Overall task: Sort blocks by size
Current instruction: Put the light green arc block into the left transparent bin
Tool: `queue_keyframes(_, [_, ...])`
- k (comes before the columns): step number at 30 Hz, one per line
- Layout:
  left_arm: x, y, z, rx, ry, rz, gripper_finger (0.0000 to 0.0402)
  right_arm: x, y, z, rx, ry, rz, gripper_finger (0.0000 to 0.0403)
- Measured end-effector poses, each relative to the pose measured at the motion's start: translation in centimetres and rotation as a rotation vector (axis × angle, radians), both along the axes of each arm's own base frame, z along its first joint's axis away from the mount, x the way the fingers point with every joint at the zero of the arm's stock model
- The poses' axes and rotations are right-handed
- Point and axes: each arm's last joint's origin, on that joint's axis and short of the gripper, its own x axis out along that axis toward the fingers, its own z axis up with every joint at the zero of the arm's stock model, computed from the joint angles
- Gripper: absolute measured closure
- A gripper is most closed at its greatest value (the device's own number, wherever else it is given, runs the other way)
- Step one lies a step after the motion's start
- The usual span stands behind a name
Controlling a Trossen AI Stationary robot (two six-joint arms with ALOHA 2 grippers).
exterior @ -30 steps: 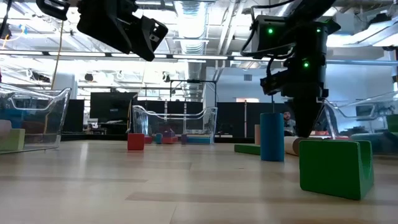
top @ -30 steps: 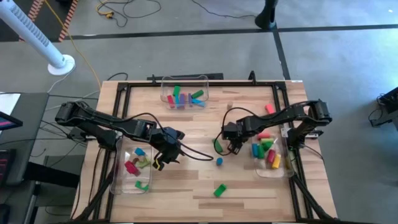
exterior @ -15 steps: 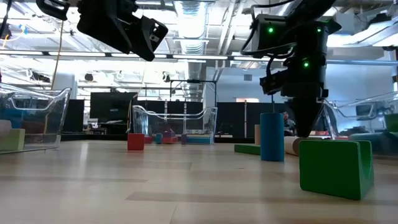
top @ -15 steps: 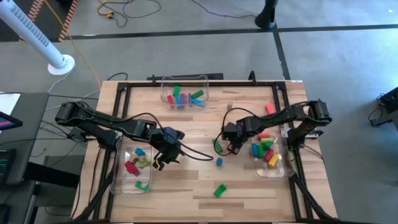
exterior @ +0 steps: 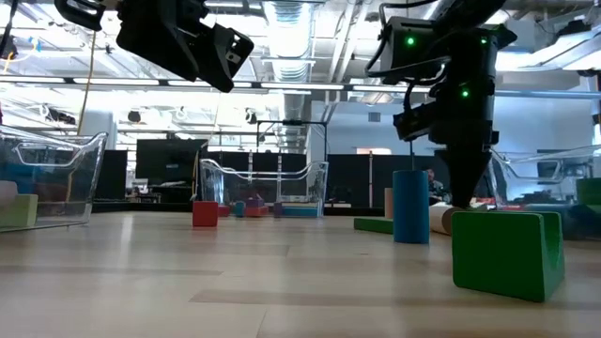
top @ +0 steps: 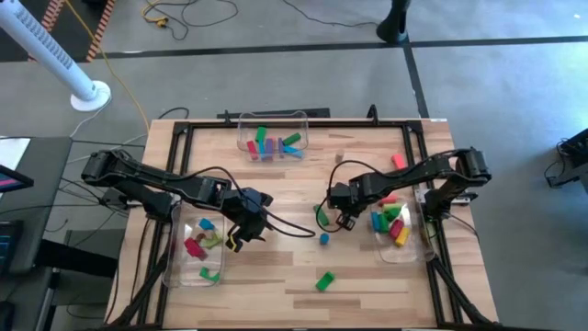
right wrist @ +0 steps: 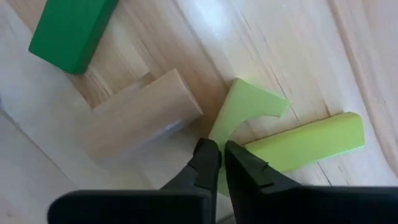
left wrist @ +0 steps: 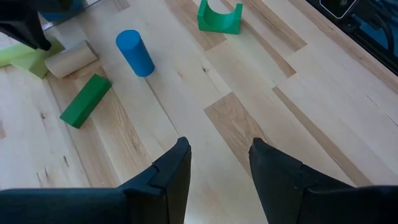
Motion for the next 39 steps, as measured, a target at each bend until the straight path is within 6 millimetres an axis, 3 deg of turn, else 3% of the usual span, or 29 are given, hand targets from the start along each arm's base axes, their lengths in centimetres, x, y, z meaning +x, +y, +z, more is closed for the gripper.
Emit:
queue_keyframes(11, [0.0,0.0,0.0,0.001,0.0,0.0,0.0246,0.8,1.3,1.8,0.011,0.005,0.075,0.0375])
queue_keyframes(16, [0.0,0.0,0.0,0.001,0.0,0.0,0.0246,0.9,1.4,2.2,-0.019,0.004,0.081,0.0366])
queue_keyframes(23, [0.0,0.0,0.0,0.004,-0.002,-0.004,0.0246,0.9,1.0,2.2,-0.032,0.017,0.174,0.0327])
queue_keyframes(39, [0.1,0.0,0.1,0.007,-0.025,-0.01,0.0246,1.1,0.0,2.3,-0.16,0.077,0.597,0.0208])
